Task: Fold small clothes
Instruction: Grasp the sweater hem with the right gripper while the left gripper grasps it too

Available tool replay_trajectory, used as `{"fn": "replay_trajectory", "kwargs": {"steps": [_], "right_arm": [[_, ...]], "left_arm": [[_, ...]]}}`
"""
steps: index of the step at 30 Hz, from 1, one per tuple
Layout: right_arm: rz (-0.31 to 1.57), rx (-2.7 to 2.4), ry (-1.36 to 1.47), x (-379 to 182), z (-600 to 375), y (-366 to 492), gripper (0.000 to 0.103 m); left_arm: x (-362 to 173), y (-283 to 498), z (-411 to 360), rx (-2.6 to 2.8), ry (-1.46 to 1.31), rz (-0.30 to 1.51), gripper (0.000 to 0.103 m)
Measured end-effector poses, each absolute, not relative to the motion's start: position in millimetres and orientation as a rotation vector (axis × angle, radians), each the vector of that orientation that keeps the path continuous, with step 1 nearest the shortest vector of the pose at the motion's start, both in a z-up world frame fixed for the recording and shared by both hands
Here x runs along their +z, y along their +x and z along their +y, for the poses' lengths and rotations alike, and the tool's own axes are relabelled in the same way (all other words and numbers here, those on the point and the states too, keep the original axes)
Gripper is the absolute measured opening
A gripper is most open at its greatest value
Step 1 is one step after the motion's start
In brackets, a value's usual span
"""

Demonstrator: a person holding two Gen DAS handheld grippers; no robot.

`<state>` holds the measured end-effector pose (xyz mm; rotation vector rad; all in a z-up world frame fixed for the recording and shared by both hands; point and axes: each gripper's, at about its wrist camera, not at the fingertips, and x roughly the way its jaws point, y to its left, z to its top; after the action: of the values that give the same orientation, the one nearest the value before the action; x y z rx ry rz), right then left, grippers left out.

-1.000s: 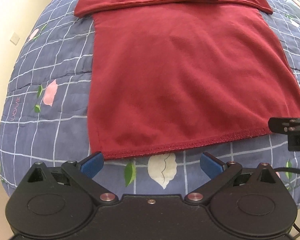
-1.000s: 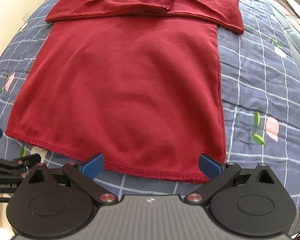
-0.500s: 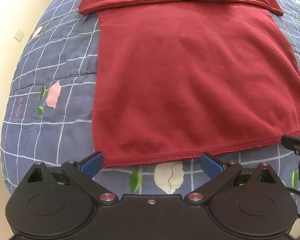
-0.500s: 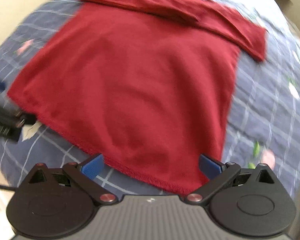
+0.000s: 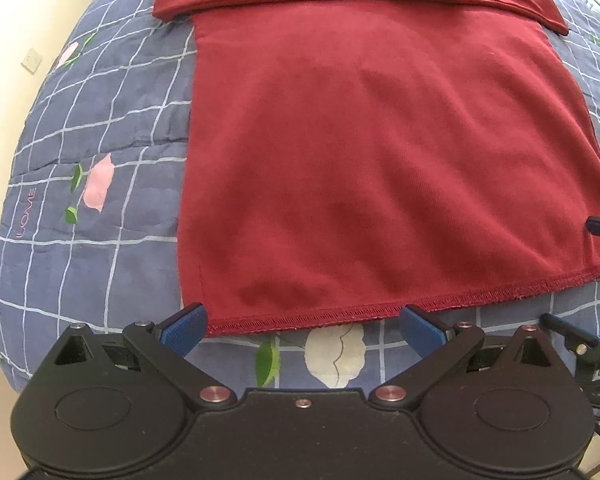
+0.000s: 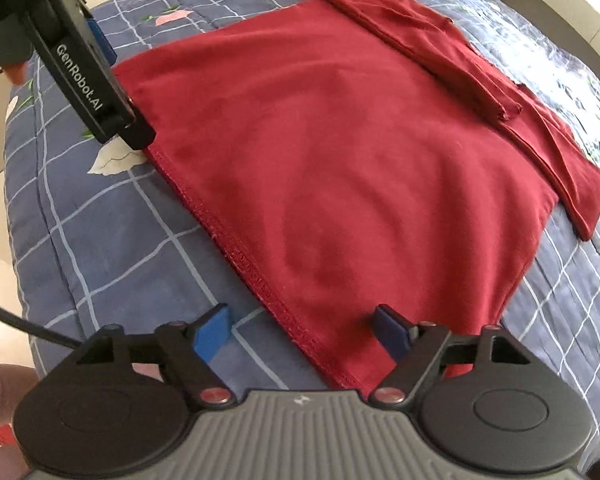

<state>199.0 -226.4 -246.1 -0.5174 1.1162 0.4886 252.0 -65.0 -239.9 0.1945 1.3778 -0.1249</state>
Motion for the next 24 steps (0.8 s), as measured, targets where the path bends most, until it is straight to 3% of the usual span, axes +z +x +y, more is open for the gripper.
{"fn": "replay_trajectory", "kwargs": {"steps": [5,16,19,24], "right_arm": [[1.098,0.493,-0.487,-246,-229,197,0.072],[1.086,0.492,-0.419,-240,-234,203,0.019],[1.124,0.467,-0.285,-236,-246,217,0.013],[1.178,0.436,-0.023,-229,-276,242,0.012]], "left_arm": [[-241,251,-66,-0.14,0.203,1.375,0.102],[-239,246,-63,-0.177,0.198,1.335,0.102],[-234,236,-62,-0.278,0.203,1.245,0.102],[-233,222,-75,-0.397,0.28,1.13,0.102]]}}
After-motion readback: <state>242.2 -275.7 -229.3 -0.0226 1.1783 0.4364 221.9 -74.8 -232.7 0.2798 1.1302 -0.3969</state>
